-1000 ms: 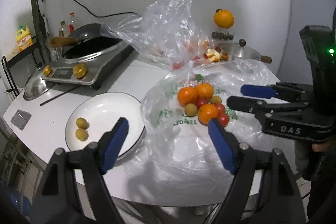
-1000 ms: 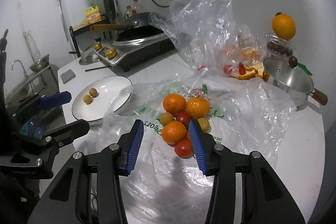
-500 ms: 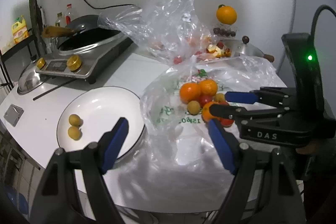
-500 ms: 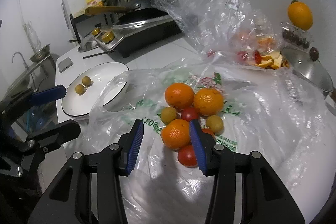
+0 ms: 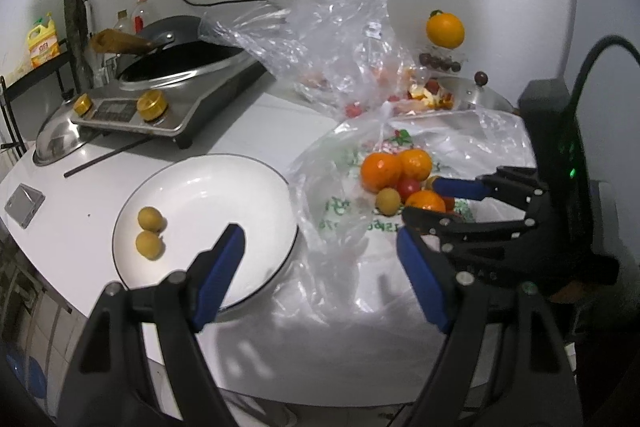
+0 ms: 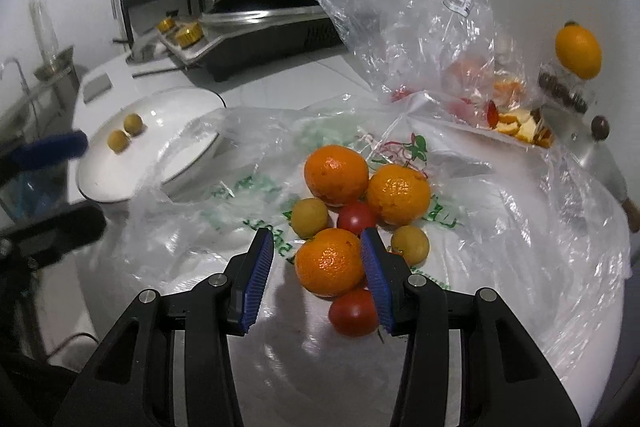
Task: Organize fruits
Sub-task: 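Grasp a mandarin orange with the right gripper, then lift the mandarin orange with the right gripper while the left gripper grasps a red tomato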
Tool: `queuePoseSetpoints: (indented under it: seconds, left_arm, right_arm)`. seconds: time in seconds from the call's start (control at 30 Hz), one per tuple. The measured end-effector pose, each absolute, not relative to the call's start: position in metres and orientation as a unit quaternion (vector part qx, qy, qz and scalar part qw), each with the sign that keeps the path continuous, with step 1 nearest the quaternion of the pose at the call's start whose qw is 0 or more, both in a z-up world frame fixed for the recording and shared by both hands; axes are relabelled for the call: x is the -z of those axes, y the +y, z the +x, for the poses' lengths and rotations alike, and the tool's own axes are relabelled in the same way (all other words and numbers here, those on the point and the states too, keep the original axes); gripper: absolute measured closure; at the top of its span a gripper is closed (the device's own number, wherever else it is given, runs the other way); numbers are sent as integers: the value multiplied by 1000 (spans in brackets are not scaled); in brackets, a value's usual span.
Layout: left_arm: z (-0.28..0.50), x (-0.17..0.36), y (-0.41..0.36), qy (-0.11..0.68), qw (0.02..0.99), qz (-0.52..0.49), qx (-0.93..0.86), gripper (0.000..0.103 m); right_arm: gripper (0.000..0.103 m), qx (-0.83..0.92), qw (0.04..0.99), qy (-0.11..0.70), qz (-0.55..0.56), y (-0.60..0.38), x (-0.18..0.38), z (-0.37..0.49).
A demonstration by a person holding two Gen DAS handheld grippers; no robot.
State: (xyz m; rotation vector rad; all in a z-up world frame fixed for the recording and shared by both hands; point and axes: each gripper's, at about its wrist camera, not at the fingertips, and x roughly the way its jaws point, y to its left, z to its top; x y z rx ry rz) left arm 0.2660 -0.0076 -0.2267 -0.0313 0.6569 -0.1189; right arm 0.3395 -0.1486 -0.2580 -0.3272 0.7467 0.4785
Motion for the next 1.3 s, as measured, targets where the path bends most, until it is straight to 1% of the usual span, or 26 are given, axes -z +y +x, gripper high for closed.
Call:
queuePoseSetpoints:
  seconds: [0.27,0.33,0.4,0.6,0.9,1.3]
  left_arm:
    - [260,226,-5,320,946,-16,53,24]
    - [258,225,-5,319,946,-15,51,24]
    - [256,223,-5,318,947,-14,49,24]
    - [254,220,-12,317,947,-2,50,24]
    - [255,219,-44,318,945,27,68,24]
    - [270,227,-91,329,937,58,97,24]
  right_arm:
    - [55,-207,886,360,-207,-140,271,340]
    - [60,-200,887,356,-217,-138,272,339]
    - [60,-201,887,355,-216,-138,272,339]
    - [61,-221,894,346,-182,-150,257,332]
    - [61,-229,910,319,-131,-185,223,316]
    - [61,-207,919,321,-95,-239,223,317]
